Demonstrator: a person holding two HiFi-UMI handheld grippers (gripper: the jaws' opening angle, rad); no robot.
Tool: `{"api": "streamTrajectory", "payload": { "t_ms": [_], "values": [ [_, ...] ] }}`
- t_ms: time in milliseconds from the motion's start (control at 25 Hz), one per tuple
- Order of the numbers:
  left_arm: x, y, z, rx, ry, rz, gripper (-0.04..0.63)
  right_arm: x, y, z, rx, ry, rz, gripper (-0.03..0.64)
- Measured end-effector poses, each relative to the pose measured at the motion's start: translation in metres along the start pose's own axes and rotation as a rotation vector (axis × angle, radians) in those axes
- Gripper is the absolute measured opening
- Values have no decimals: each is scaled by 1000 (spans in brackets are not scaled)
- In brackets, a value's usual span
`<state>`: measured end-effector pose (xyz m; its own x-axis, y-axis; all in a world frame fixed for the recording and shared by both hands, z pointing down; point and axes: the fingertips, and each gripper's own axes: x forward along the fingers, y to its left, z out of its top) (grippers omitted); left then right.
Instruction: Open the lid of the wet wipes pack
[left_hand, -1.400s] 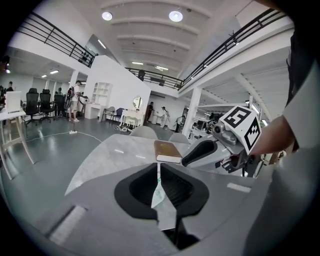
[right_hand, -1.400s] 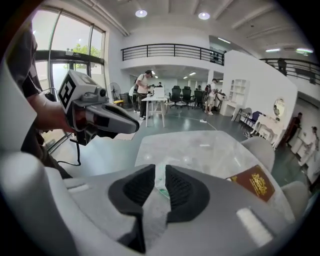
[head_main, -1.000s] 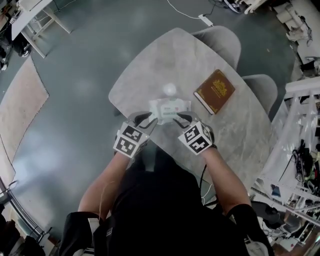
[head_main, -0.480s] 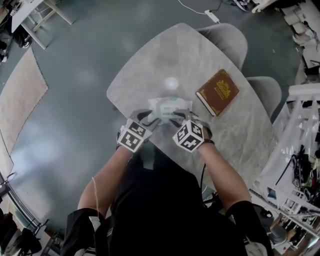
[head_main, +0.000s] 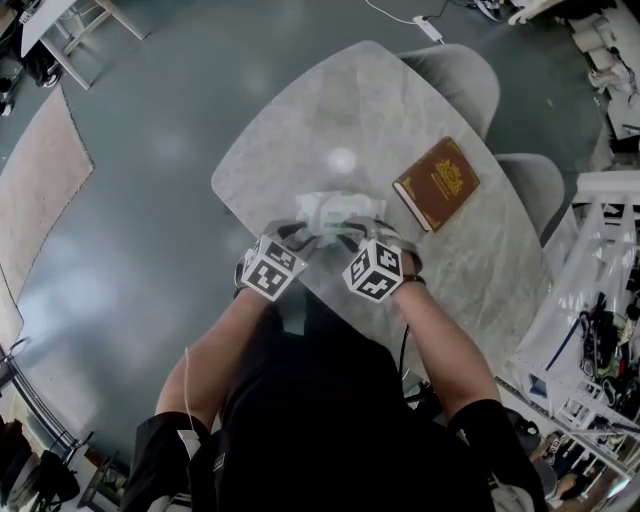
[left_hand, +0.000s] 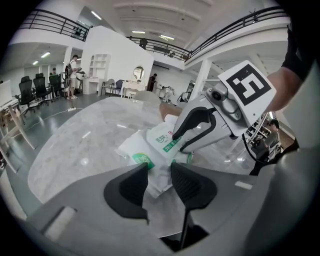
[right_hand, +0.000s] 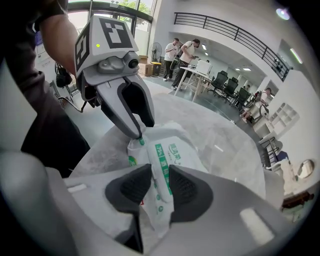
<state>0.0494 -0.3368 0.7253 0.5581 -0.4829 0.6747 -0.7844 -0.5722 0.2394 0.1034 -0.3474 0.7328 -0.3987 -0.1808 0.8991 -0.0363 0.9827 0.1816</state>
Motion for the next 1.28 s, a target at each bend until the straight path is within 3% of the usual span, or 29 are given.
{"api": "streamTrajectory", "payload": {
  "t_ms": [280, 840, 1040, 1280],
  "values": [
    [6, 2, -3, -12, 2, -25, 138, -4, 0, 5, -55, -4, 10, 80],
    [11, 2, -2, -1, -28, -9, 137, -30, -37, 25, -82, -55, -153, 31],
    [10, 1, -3, -9, -33, -9, 135, -32, -42, 30, -77, -45, -100, 35],
    [6, -1, -9, 11, -8, -19, 124, -38, -58, 28, -63, -55, -200, 40]
  ]
}}
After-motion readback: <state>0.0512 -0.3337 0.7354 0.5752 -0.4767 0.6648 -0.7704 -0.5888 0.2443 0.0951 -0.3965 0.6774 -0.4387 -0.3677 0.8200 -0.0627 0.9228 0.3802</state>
